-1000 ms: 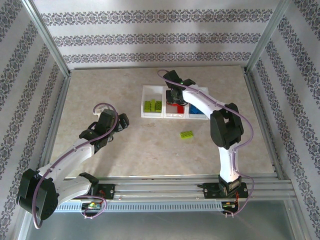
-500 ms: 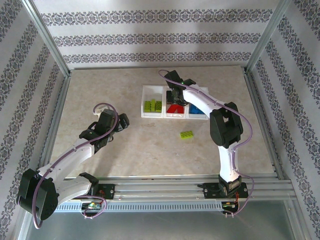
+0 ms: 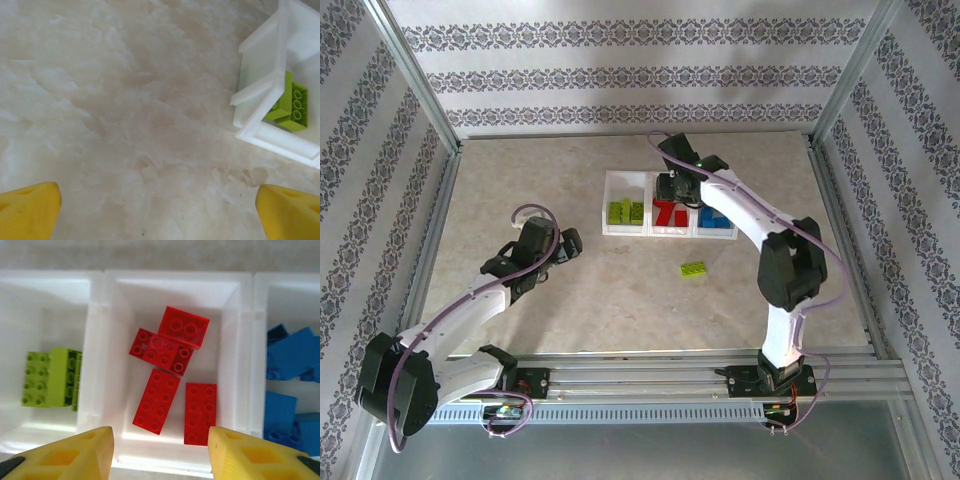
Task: Sort the legos into containers by color
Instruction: Pick up the lego from the center of the table.
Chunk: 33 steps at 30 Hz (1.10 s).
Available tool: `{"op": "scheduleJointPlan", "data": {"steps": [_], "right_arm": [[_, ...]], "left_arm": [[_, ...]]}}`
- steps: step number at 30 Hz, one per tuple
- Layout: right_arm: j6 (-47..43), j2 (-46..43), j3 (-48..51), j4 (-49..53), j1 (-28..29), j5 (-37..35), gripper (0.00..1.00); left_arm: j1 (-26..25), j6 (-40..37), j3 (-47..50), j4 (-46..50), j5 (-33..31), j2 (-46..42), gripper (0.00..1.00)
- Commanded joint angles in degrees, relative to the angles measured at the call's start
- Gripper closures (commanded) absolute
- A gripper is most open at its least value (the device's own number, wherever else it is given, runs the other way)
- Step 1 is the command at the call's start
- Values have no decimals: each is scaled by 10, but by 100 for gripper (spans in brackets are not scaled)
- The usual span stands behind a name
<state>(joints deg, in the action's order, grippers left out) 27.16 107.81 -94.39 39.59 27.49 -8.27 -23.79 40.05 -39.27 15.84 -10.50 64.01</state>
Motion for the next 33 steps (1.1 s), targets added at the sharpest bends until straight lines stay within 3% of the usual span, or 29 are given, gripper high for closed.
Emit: {"op": "scheduleJointPlan", "data": {"steps": [1,8,10,11,20,27,33], "right_arm": [[0,-56,29,-5,-4,-24,45],[11,-155,115,-11,-9,-47,29],[21,-179,133,-4,-13,-52,16],[27,-192,143,-2,-16,-54,2],[73,-294,223,26,-47,-70,2],[92,-345,261,53,-79,-88,2],[104,-380,277,69,-106,-113,2]], "left_arm": [[-16,-37,-35,-18,9,16,0],[-72,-76,-82,-41,22,71,0],[-94,-91,-100,-44,23,92,0],[-106,-101,-111,-45,24,105,0],[-202,-179,-222,-41,100,234,0],[-278,-243,-341,28,103,346,0],[-304,-261,-402,41,117,415,1]]}}
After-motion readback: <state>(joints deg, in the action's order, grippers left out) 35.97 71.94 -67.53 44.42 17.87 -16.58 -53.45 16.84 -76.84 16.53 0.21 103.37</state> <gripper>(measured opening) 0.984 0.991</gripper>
